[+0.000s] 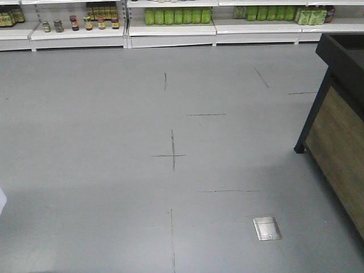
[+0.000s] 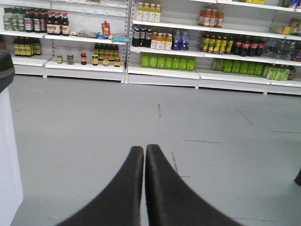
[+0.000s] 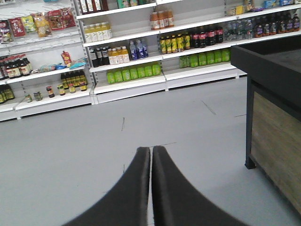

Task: Pick three apples into basket with both arms
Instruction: 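Drive the base forward toward the black fruit table, then turn the base and approach the light-blue basket on the table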

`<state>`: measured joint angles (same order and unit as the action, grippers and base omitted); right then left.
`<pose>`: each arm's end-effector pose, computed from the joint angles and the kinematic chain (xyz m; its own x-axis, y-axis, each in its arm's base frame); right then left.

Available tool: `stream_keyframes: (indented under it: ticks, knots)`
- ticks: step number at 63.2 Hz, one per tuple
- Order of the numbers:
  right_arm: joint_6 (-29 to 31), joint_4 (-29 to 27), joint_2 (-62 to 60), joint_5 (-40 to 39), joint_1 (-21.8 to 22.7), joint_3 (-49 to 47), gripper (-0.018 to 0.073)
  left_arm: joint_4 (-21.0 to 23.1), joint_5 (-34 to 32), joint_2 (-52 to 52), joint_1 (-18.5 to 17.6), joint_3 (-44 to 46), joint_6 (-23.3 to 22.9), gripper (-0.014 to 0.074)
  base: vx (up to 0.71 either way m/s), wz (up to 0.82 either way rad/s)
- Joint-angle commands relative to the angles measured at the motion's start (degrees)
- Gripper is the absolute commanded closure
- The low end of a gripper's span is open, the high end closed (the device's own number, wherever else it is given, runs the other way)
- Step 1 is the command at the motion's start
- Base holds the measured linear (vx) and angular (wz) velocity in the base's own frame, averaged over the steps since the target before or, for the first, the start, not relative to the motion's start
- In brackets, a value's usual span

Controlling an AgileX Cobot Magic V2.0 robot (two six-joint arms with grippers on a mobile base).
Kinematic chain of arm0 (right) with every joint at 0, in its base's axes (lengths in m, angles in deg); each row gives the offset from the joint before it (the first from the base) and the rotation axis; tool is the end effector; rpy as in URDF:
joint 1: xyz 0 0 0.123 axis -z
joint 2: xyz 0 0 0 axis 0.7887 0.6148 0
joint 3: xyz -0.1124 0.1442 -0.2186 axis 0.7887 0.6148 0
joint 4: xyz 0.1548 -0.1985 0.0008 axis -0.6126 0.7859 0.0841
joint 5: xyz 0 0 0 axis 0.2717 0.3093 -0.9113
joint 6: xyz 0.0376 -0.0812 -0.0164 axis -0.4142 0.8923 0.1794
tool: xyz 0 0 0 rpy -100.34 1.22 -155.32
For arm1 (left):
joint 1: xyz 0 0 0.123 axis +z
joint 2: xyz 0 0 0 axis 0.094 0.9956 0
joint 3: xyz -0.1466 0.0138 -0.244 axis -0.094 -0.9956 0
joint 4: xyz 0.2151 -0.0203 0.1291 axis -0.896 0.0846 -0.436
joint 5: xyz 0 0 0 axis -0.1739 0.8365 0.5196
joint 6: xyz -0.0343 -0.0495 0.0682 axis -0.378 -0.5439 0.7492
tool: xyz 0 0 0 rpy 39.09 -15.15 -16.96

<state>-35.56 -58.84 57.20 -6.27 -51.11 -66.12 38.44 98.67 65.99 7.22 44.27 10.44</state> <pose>0.0565 -0.0024 0.1922 -0.0581 0.1304 -0.9898 0.0416 0.9909 0.1281 0.0561 0.0008 0.1878 -0.1088 -0.1387 -0.9844 -0.0368 0.9901 -0.1354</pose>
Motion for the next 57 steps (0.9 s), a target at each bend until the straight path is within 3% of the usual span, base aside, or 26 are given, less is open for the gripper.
stream_keyframes:
  ticks: [1, 57]
  knots:
    - [0.29, 0.12, -0.77, -4.24, 0.21, 0.84, 0.0564, 0.14, -4.01, -0.86, 0.02, -0.21, -0.24, 0.0603, 0.15, -0.23]
    - [0.29, 0.12, -0.77, -4.24, 0.21, 0.84, 0.0564, 0.14, -4.01, -0.86, 0.02, -0.21, -0.24, 0.0603, 0.13, -0.38]
